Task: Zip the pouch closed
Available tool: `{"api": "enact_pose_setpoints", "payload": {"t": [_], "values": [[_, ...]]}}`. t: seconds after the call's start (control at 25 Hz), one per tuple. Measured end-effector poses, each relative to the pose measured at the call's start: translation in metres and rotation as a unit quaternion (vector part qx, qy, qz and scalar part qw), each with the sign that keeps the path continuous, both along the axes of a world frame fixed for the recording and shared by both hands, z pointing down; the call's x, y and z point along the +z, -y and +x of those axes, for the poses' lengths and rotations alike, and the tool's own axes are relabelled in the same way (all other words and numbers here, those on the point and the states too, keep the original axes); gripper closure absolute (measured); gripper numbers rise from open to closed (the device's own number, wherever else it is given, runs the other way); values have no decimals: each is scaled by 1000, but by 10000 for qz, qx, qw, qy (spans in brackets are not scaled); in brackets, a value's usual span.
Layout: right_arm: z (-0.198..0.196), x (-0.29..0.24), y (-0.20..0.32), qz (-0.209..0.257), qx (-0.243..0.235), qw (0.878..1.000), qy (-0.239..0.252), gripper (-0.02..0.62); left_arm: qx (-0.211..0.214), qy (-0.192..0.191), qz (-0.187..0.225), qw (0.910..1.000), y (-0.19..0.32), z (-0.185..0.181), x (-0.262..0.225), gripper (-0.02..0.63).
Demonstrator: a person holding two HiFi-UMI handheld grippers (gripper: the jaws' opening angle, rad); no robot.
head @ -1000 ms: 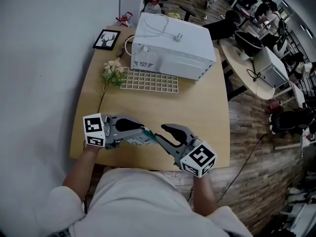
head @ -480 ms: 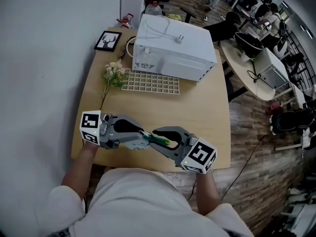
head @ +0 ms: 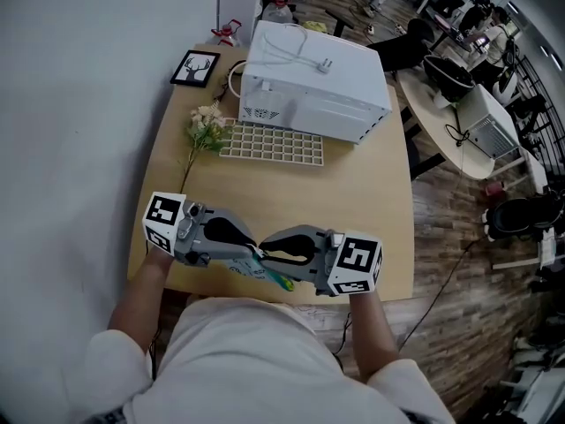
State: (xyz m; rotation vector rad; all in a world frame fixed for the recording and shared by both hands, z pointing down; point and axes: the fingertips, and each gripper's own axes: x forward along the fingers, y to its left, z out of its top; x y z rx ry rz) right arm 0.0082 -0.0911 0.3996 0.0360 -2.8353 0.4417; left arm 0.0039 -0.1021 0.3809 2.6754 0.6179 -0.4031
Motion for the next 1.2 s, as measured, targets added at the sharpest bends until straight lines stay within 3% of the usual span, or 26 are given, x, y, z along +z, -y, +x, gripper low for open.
{"api": "enact_pose_setpoints", "payload": {"t": [0.2, 0.44, 0.96, 1.2], "values": [[-1, -1, -12, -355, -437, 9982, 192, 526, 317, 55, 56, 9995, -12, 0, 0, 578], [4, 5, -19, -520, -572, 9969, 126, 538, 402, 209, 100, 9989, -16, 5, 6, 578], [23, 24, -4, -250, 467, 9974, -486, 546, -299, 539, 96, 9981, -4, 19, 25, 578], [26, 28, -2, 357, 925, 9909, -906, 545, -484, 439, -69, 9978, -1, 21, 27, 578]]}}
